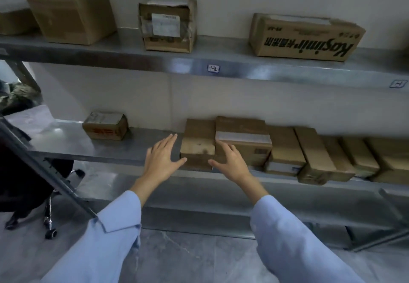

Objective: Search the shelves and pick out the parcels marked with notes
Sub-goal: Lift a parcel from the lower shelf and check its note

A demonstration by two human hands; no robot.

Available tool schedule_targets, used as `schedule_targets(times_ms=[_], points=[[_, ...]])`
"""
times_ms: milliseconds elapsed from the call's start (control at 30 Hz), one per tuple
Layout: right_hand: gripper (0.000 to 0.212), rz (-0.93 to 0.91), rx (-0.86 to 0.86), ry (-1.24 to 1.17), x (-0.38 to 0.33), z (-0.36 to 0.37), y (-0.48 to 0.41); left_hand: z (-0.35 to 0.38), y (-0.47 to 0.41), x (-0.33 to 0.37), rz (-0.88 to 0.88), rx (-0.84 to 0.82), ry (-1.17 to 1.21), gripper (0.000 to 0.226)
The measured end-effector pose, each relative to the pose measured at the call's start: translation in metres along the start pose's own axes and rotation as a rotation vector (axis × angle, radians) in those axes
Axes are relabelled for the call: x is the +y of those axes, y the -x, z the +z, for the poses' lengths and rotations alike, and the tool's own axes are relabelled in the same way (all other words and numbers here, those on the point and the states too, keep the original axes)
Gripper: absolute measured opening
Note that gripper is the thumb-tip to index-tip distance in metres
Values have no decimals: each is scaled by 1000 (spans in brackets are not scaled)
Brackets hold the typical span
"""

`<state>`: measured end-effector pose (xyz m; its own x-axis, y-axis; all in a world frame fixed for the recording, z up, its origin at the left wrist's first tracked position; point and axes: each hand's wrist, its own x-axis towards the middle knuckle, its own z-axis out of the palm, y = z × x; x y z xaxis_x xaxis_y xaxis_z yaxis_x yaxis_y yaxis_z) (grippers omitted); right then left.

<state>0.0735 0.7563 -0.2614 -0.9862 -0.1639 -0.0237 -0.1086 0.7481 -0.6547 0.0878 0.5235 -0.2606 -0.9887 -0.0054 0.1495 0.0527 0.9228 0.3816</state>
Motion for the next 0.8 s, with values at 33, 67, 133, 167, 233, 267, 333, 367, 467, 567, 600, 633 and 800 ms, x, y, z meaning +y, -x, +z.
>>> schedule_targets(times_ms=[33,67,133,167,233,267,333,367,467,567,600,633,800], points=[[72,25,12,-17,-1,5,-3,3,-7,-5,17,-24,14,84],[72,47,25,-31,-1,11,-6,5,-13,-10,36,-50,21,84],[71,75,38,-39,-1,21,-11,10,-25,-18,55,-109,52,85],[71,88,33,-39,-1,26,-12,13,-29,-21,55,-136,74,86],[70,109,13,-42,0,33,-12,20,-34,-26,48,-184,114,87],[70,114,3,-46,0,37,-14,24,-38,-30,41,-208,134,88],[68,121,-7,-62,1,43,-17,32,-46,-36,33,-252,188,89],[67,124,-2,-69,1,45,-19,36,-49,-38,32,-269,228,89],[66,131,7,-94,4,48,-24,48,-56,-42,16,-291,350,90],[68,127,7,-127,5,49,-26,54,-59,-41,40,-289,394,89],[68,123,3,-140,5,51,-27,56,-59,-41,45,-278,416,88],[68,117,-1,-150,5,52,-28,57,-59,-41,48,-256,433,87],[67,74,-24,-164,-2,59,-35,57,-53,-51,38,-168,460,83]])
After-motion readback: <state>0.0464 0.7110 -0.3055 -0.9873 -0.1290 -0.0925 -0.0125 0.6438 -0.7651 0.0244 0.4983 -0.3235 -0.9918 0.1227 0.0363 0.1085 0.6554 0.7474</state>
